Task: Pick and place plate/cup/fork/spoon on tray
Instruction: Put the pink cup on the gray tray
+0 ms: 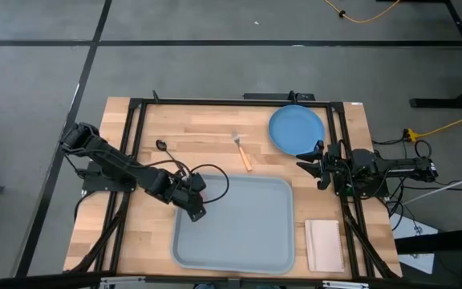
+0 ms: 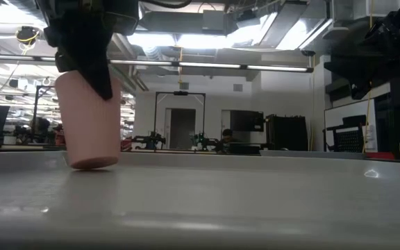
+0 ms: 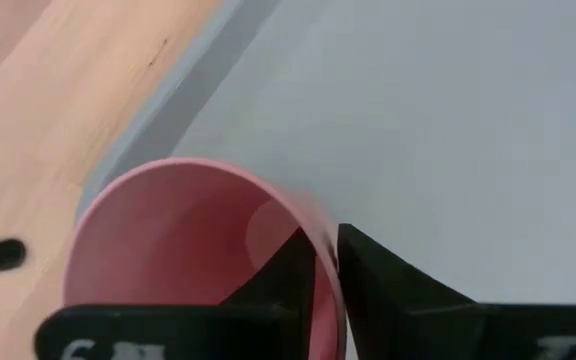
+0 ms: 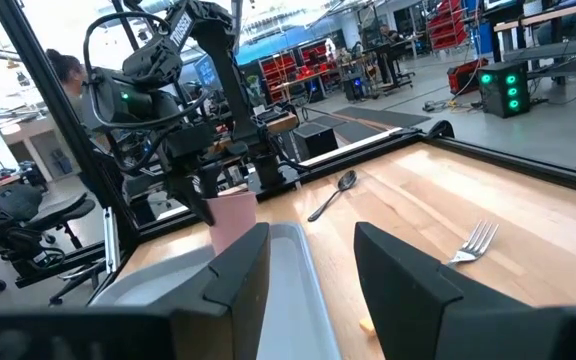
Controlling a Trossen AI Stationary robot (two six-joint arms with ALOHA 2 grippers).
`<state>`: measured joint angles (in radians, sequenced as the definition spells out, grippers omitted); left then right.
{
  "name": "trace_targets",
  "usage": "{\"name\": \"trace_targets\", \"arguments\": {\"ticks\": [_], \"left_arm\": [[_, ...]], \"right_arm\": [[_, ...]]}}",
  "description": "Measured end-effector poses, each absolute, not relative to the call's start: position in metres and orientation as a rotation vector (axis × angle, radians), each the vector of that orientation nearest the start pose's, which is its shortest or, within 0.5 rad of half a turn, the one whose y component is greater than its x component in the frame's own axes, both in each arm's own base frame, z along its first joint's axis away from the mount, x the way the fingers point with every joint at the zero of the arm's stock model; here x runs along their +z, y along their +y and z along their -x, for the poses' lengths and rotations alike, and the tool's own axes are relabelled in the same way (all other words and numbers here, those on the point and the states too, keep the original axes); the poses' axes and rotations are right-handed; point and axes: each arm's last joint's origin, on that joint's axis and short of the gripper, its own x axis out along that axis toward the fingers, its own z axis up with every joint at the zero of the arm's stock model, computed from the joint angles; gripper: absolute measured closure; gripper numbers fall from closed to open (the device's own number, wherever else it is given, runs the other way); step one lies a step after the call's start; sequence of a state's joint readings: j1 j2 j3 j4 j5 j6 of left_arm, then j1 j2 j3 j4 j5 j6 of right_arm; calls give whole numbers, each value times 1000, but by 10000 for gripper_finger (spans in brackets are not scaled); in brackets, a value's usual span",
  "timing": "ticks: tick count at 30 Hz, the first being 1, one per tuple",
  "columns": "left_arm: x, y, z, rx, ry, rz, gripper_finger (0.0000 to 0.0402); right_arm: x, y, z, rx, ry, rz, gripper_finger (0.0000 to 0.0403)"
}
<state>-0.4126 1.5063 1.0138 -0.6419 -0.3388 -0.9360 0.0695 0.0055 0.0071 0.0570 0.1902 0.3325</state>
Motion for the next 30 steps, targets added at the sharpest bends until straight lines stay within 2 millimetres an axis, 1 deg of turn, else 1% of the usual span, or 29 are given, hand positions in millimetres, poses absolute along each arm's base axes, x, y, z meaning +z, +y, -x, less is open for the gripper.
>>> {"name": "trace_targets", "arguments": {"ticks": [6, 10, 24, 30], "left_arm": [[218, -107, -267, 411, 977, 433, 322], [218, -107, -267, 408, 975, 436, 309], [219, -108, -269, 386, 964, 476, 300], [219, -108, -269, 401, 954, 480, 281]], "right_arm": [[171, 1, -97, -110, -78, -339, 250], [171, 1, -97, -110, -77, -336, 250], [171, 1, -97, -110, -78, -336, 250], [171, 1, -97, -110, -78, -336, 250]]}}
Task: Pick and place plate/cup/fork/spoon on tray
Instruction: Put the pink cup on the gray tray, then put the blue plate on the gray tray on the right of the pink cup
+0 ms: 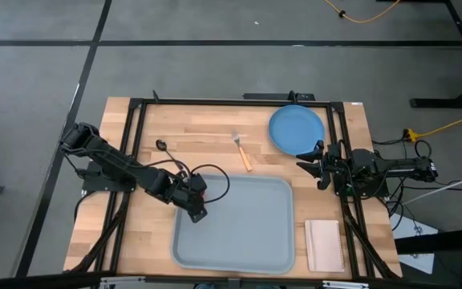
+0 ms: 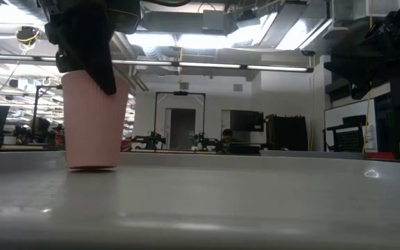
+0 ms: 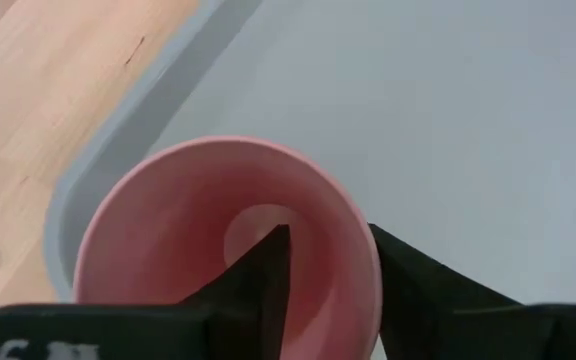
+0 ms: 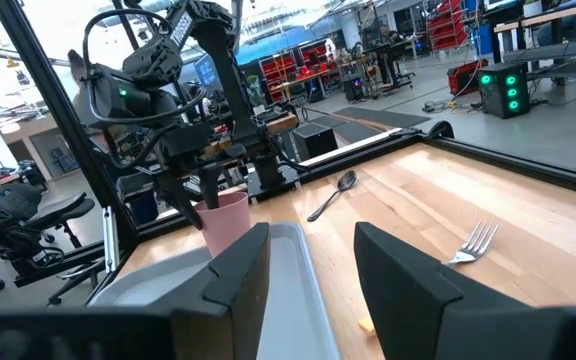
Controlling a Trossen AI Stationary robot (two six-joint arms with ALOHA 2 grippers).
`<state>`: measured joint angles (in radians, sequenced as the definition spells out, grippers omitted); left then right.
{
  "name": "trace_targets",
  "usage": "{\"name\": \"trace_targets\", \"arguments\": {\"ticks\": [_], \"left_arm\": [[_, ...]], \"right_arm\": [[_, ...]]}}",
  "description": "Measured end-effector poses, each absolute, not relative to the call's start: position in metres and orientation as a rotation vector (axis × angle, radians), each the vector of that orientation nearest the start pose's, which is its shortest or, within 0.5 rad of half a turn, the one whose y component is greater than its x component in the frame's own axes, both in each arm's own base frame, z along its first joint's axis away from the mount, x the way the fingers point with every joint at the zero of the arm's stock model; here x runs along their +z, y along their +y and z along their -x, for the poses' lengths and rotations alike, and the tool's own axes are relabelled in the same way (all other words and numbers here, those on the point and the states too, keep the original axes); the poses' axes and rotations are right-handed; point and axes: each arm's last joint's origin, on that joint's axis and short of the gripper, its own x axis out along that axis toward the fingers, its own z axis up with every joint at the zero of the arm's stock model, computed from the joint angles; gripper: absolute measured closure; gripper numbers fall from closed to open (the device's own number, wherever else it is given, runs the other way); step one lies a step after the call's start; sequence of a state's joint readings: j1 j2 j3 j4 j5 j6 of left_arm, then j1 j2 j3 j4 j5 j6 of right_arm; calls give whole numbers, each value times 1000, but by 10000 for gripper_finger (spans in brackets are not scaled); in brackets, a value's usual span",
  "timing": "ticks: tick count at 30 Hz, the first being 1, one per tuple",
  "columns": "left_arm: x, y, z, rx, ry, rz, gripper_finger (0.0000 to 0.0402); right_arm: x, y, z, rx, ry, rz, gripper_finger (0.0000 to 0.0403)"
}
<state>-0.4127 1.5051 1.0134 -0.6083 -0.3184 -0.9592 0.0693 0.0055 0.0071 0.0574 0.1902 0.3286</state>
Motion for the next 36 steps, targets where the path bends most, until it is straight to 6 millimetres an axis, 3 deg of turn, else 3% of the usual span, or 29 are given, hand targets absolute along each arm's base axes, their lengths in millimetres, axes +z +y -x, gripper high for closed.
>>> {"name": "trace_targets", "arguments": {"ticks": [10, 23, 30, 36], "left_arm": [[220, -108, -270, 405, 949, 475, 272], [262, -114, -284, 321, 858, 415, 272], [267, -118, -285, 185, 921, 437, 273], [275, -117, -267, 5, 1021, 227, 273]], "right_arm": [[171, 1, -97, -110, -77, -335, 250], [171, 1, -97, -109, -77, -335, 250], [171, 1, -97, -108, -80, -344, 250], [192, 1, -93, -78, -298, -322, 250]]}}
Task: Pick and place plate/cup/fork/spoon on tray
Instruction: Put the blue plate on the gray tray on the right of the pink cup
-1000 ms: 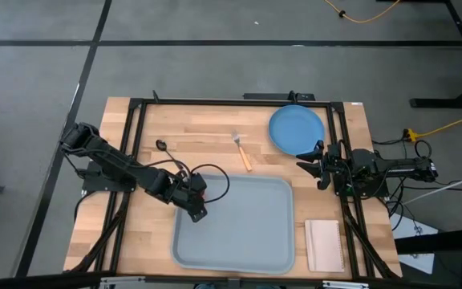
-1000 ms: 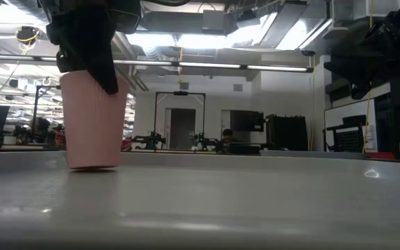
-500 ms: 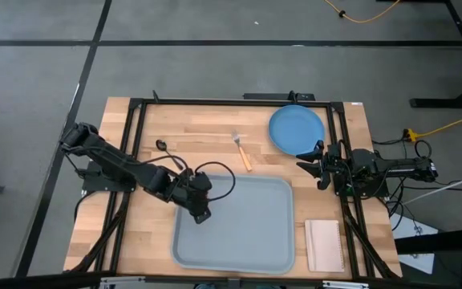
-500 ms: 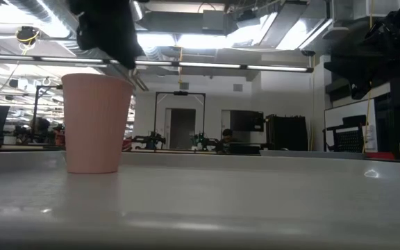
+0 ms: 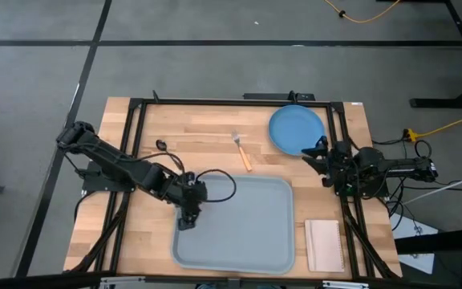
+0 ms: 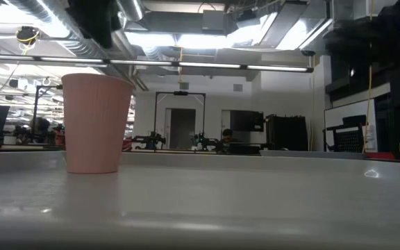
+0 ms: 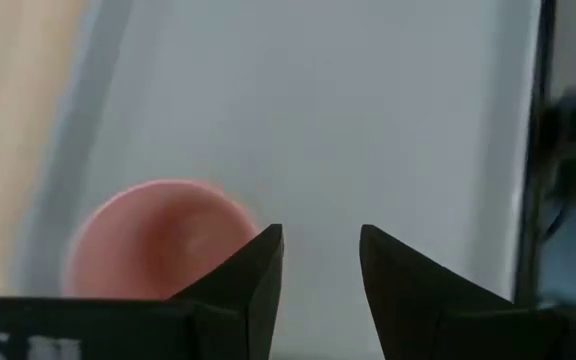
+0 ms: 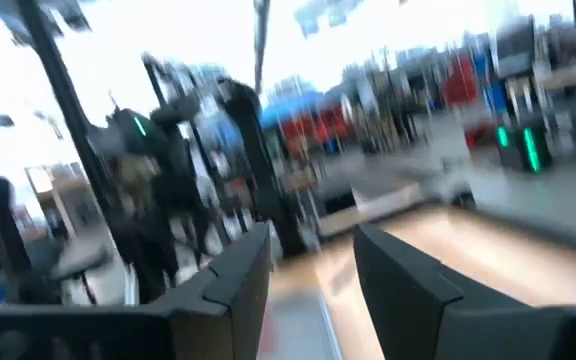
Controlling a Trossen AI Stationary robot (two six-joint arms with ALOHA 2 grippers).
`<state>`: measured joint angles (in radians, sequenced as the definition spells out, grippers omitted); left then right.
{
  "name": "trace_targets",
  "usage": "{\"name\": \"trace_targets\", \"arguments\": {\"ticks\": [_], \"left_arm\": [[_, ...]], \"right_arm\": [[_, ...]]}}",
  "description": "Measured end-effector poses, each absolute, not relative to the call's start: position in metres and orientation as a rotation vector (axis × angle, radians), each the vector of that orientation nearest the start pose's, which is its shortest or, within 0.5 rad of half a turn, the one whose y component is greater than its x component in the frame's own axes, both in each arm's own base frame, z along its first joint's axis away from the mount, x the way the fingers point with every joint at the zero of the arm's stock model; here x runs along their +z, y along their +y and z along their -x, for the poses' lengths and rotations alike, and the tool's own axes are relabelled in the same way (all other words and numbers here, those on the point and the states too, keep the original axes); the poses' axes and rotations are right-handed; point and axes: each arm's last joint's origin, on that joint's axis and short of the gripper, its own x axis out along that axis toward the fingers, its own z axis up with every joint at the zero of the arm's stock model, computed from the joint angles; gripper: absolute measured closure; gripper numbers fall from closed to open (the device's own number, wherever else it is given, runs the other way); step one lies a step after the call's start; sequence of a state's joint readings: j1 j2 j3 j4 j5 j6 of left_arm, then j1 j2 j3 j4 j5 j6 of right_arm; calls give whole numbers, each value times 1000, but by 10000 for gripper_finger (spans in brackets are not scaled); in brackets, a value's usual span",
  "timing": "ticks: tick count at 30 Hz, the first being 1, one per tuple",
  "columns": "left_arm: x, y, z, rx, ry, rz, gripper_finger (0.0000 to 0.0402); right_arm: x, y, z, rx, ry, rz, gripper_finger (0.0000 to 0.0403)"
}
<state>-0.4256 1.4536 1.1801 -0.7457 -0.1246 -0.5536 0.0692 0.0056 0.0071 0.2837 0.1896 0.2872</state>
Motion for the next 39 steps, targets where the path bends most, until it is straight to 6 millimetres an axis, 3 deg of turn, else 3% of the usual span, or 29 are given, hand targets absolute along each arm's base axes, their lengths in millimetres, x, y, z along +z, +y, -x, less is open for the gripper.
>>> {"name": "trace_targets", "arguments": {"ticks": [5, 11, 17, 21, 24, 28, 33, 39], "left_arm": [[295, -114, -236, -57, 1028, 70, 273], [322, -106, -198, -63, 845, -110, 273], [318, -89, -168, -96, 660, -116, 273], [303, -79, -158, -91, 555, -72, 273], [293, -73, -151, -85, 501, -41, 273], [286, -68, -146, -78, 459, -17, 273], [288, -65, -144, -70, 434, -5, 273], [290, -64, -145, -70, 411, -47, 273]], "right_arm": [[214, 1, -85, -67, -529, -232, 250], [222, 0, -85, -104, -609, -113, 250], [224, 3, -95, -96, -602, 34, 250], [242, 6, -109, -78, -571, 252, 250], [249, 3, -130, -212, -350, 376, 250], [243, -5, -157, -471, 174, 369, 250], [221, -19, -166, -745, 678, 119, 250], [199, -38, -179, -753, 986, -151, 250]]}}
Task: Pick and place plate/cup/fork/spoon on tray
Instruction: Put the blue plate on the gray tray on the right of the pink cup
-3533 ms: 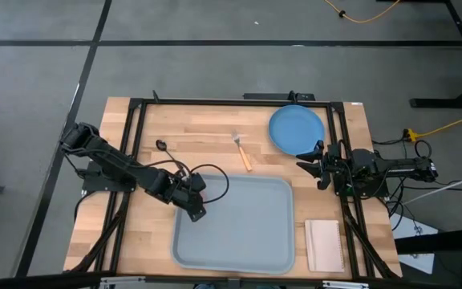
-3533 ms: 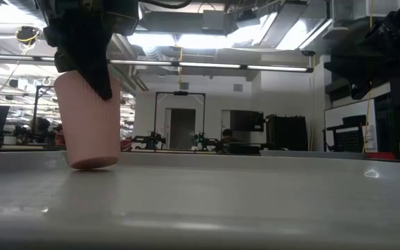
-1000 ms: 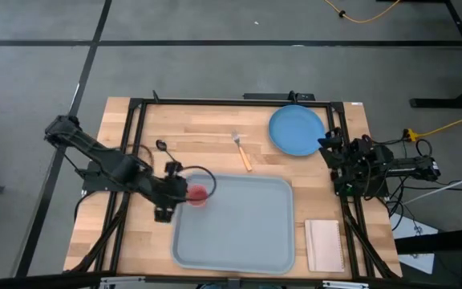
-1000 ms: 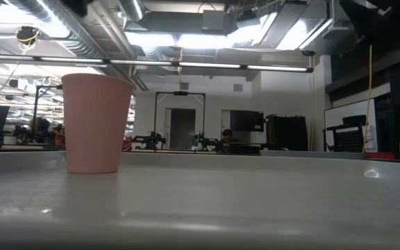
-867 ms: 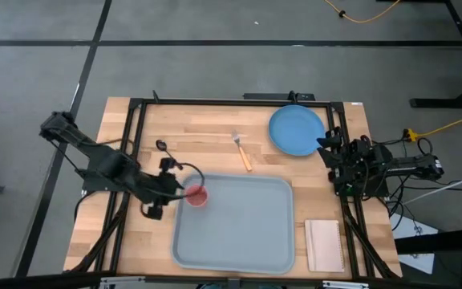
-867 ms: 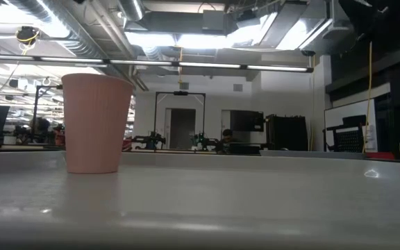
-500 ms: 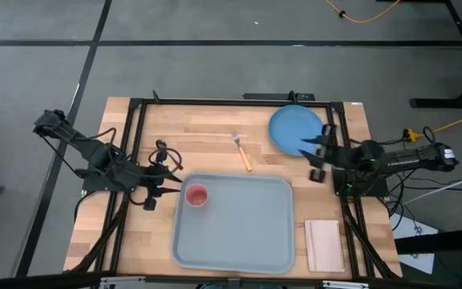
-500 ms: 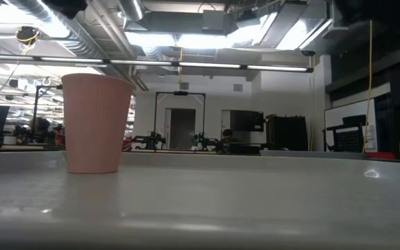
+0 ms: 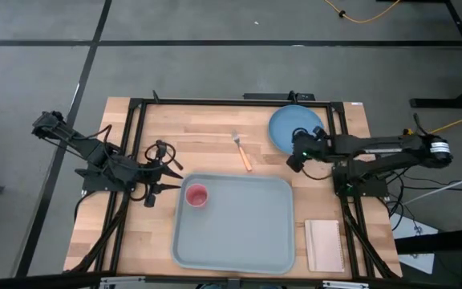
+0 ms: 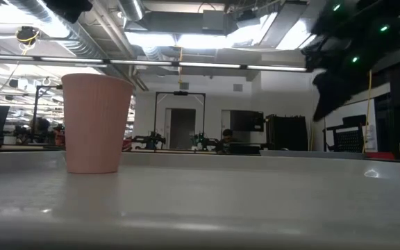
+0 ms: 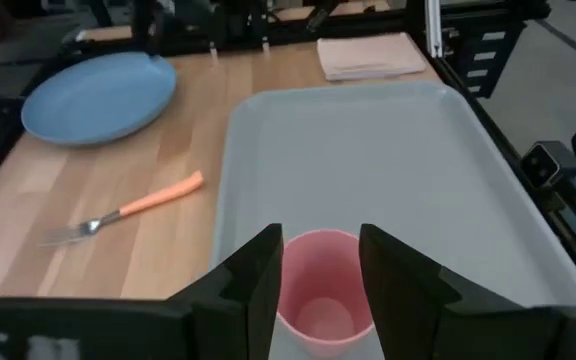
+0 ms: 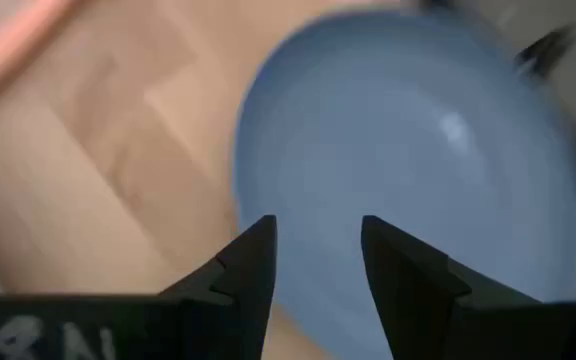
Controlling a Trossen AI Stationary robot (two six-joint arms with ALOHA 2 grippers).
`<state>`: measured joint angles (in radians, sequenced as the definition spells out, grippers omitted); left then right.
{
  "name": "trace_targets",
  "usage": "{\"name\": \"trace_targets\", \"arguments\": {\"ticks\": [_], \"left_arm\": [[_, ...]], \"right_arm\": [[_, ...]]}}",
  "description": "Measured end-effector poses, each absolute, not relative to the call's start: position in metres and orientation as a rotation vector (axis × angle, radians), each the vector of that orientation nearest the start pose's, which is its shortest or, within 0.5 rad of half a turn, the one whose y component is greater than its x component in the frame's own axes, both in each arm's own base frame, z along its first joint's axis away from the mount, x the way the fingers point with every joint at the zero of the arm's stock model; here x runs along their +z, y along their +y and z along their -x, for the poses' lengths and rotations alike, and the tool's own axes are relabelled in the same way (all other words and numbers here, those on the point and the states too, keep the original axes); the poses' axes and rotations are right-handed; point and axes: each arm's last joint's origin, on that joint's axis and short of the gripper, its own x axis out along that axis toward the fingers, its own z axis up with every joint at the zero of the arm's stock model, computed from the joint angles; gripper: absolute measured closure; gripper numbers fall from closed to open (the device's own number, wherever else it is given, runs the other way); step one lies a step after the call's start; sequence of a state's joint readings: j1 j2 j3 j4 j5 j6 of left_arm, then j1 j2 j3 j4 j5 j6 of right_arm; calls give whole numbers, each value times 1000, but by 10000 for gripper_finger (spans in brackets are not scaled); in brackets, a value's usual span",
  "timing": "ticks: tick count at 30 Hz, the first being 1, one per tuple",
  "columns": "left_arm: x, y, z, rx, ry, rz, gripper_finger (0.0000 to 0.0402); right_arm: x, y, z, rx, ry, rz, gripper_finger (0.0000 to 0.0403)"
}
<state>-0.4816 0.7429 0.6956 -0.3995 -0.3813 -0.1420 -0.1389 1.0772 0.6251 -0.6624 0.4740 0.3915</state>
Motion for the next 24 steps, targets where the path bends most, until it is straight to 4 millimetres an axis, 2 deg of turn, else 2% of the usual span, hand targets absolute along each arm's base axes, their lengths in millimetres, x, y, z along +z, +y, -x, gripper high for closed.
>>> {"name": "trace_targets", "arguments": {"ticks": [5, 12, 17, 24], "left_arm": [[289, -64, -145, -68, 413, -35, 273], [289, -64, -145, -74, 415, -35, 273], [289, -64, -145, -76, 416, -39, 273], [289, -64, -145, -76, 417, -42, 273]], "right_arm": [[192, -56, -201, -619, 1107, -256, 250], [191, -75, -231, -639, 1151, -283, 250], [174, -79, -246, -697, 1194, -353, 250], [147, -84, -256, -761, 1255, -294, 250]]}}
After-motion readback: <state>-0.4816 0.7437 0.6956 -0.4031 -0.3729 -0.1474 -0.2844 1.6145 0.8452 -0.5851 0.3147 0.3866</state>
